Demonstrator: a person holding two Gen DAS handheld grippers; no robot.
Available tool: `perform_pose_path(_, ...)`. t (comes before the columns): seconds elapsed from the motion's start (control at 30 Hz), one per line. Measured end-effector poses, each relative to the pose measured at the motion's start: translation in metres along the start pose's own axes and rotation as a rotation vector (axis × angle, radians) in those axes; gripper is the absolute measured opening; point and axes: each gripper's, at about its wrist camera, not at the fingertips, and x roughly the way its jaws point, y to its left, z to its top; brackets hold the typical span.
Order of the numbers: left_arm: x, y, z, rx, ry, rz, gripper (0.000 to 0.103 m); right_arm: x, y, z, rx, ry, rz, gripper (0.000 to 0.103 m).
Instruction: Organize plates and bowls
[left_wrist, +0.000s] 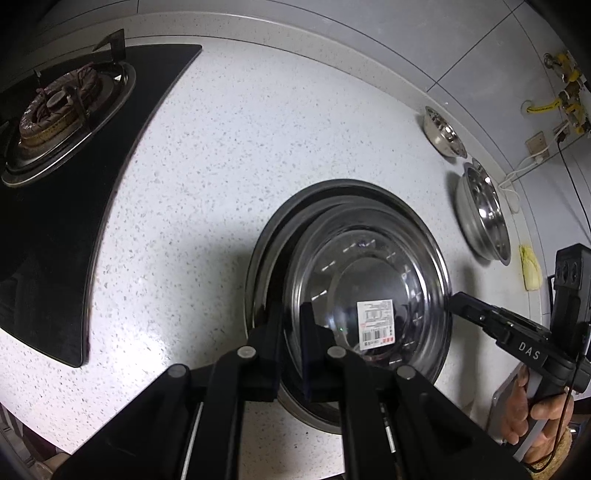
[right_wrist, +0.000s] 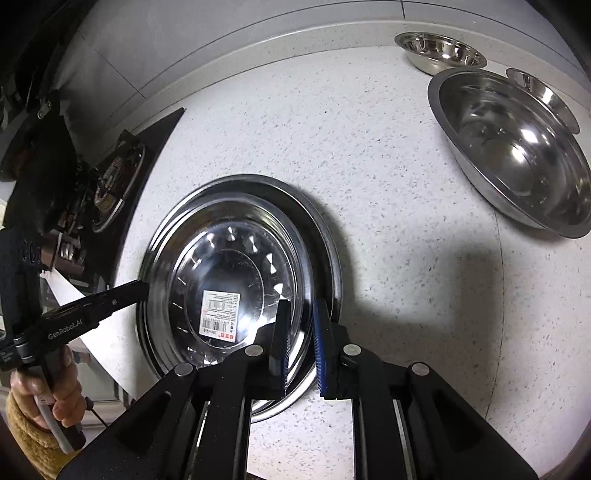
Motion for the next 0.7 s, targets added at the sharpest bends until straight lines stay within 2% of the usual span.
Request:
perform_pose_path(0.3, -0.004, -0.003, 0.0, -0.004, -0.009, 0.0, 0.008, -0.007, 0.003, 0.001, -0.015, -0.015, 0.014, 0.011)
perform_pose_path(0.47, -0.01, -0.003, -0.001, 0.002, -0.039, 0.038, 0.009, -0.012, 0.0, 0.0, -0.023, -0.022, 0.01, 0.011)
perform_pose_path(0.5, -0.013, -0.006, -0.002, 0.017, -0.058, 0.045, 0.013, -0.015, -0.001, -0.001, -0.028, -0.026, 0.005, 0.011)
perform_pose_path(0.53, -0.015, -0.007, -0.002, 0.024, -0.071, 0.051, 0.025, -0.016, 0.0, -0.001, -0.032, -0.029, 0.001, 0.011)
perform_pose_path(0.57, -0.02, -0.008, -0.002, 0.021, -0.091, 0.049, 0.03, -0.019, 0.0, -0.002, -0.041, -0.036, -0.006, 0.011)
perform_pose_path(0.67, -0.033, -0.015, 0.0, 0.011, -0.134, 0.016, 0.036, -0.03, 0.0, -0.006, -0.067, -0.058, -0.018, 0.013)
perform_pose_path(0.7, -0.037, -0.019, 0.0, 0.016, -0.149, 0.016, 0.041, -0.037, -0.002, -0.007, -0.076, -0.069, -0.023, 0.02)
